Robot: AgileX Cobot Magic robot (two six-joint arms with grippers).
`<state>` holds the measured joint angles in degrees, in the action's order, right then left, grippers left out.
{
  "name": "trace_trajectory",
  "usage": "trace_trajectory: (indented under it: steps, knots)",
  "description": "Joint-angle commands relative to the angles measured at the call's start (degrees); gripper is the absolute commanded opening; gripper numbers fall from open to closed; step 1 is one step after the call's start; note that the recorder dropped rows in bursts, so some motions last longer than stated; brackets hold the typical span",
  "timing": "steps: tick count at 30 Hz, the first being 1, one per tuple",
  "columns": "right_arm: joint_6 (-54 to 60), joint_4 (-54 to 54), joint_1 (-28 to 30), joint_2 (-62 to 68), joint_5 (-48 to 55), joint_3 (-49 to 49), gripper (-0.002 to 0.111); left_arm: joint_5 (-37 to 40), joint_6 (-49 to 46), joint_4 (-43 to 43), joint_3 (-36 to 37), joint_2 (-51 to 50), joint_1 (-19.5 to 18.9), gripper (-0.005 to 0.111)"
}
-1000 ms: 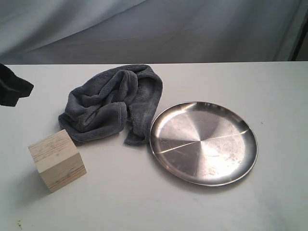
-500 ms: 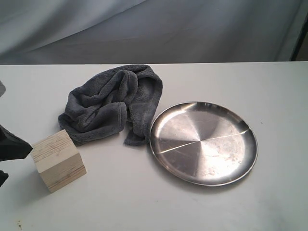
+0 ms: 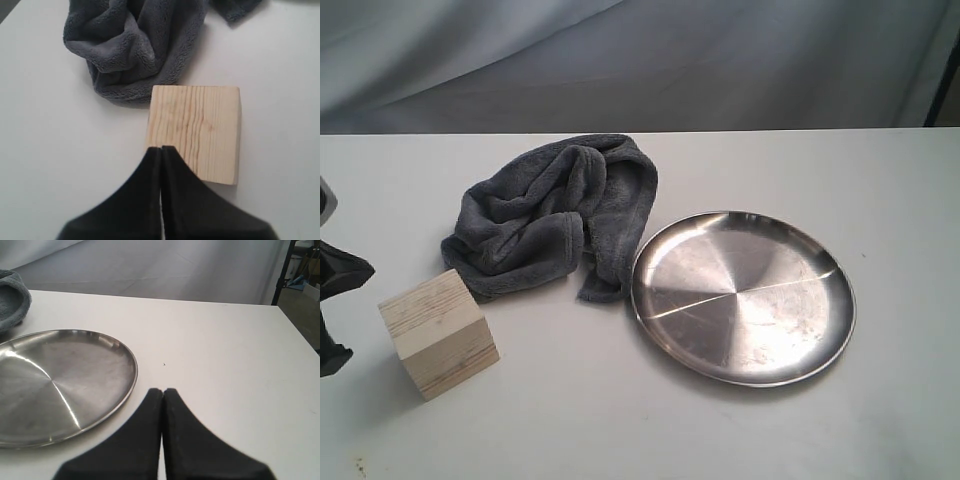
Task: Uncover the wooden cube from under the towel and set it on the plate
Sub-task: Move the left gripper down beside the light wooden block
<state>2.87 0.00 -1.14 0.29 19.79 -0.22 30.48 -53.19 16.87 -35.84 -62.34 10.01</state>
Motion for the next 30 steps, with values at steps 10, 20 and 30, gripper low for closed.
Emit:
trace_trajectory:
  steps: [10, 20, 30]
  knots:
    - [-0.1, 0.0, -0.1, -0.29, -0.11, 0.22, 0.0, -6.02, 0.25, 1.03, 2.27, 0.17, 0.01, 0.013]
    - [-0.1, 0.0, -0.1, -0.29, -0.11, 0.22, 0.0, -18.75, 0.42, 18.78, 2.27, 0.17, 0.01, 0.104]
    - [-0.1, 0.0, -0.1, -0.29, -0.11, 0.22, 0.0, -21.64, 0.42, 18.78, 2.27, 0.17, 0.01, 0.104]
